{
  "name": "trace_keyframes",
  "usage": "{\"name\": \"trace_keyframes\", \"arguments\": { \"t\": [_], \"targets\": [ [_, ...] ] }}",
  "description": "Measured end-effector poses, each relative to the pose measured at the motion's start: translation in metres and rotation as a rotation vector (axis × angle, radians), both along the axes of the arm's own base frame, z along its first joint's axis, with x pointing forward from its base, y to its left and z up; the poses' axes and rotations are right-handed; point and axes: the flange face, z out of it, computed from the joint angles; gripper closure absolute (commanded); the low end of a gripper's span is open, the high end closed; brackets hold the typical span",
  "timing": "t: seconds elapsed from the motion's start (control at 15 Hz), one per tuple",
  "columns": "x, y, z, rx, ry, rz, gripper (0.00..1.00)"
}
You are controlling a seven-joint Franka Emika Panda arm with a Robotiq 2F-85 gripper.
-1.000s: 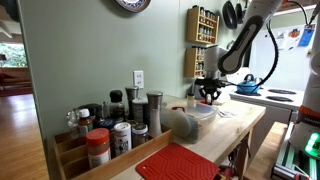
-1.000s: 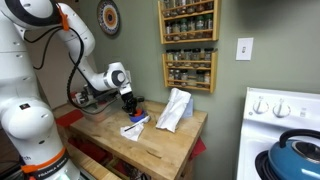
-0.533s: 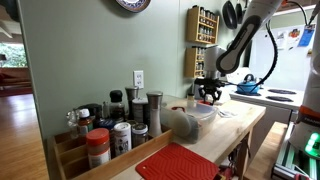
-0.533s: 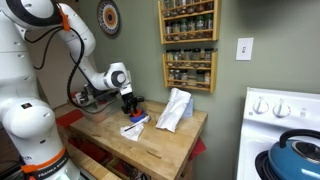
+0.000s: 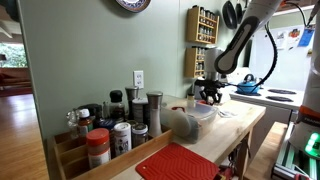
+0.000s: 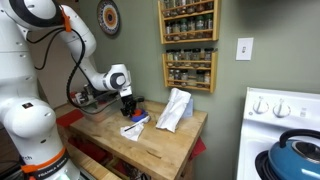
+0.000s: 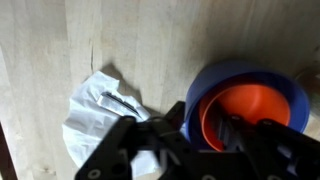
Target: Flip the orange bowl anticlockwise twice to position it upright and then pick it up and put it in the blue bowl
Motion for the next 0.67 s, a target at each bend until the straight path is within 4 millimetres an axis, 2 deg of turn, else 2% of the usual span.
{"name": "trace_keyframes", "arguments": {
  "t": [0.2, 0.27, 0.33, 0.4, 0.67],
  "targets": [
    [-0.0007, 0.0011, -0.001, 0.004, 0.003, -0.002, 0.13],
    [-0.0007, 0.0014, -0.001, 0.004, 0.003, -0.002, 0.56],
    [-0.0006, 0.0019, -0.0009, 0.008, 0.003, -0.005, 0.52],
    [-0.0007, 0.0023, -0.001, 0.013, 0.005, -0.006, 0.53],
    [-0.0047, 0.0041, -0.0052, 0.043, 0.024, -0.009, 0.84]
  ]
}}
